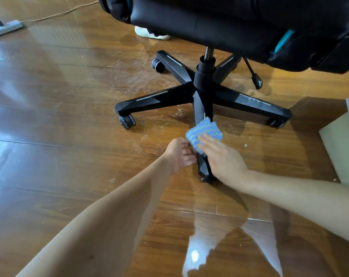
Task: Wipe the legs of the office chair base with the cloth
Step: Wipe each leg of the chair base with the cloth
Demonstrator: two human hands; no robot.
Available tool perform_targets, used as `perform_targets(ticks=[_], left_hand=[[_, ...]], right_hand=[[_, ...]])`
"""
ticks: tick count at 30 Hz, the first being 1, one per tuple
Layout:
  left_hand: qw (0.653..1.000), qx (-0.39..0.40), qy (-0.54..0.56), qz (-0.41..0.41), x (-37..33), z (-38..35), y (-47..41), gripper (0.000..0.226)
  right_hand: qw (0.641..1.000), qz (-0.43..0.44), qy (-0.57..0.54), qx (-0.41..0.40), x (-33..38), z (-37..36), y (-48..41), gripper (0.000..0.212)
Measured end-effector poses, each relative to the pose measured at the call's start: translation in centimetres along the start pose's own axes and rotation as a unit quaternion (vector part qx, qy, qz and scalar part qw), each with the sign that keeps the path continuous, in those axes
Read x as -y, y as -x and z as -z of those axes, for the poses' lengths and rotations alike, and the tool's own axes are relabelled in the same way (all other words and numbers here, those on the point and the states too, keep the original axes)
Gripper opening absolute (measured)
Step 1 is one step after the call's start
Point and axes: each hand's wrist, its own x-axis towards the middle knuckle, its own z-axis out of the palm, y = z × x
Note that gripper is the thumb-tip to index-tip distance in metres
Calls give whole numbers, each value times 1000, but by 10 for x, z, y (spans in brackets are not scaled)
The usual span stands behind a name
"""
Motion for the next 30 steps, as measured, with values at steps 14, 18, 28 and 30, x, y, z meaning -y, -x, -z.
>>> perform_targets(ticks=[14,18,28,30], left_hand=[[994,-76,-54,-56,-7,-3,3,45],[989,-82,-87,-89,-8,0,-1,40],[983,-85,-116,-114,4,-15,2,48],[982,-91,-118,-116,5,-14,3,59]], right_hand=[[996,-27,69,57,-17,9,-71,53],[990,114,46,62,-4,8,-3,51],[998,46,23,30,-34,7,-33,55],[999,39,8,15,-24,2,-16,58]])
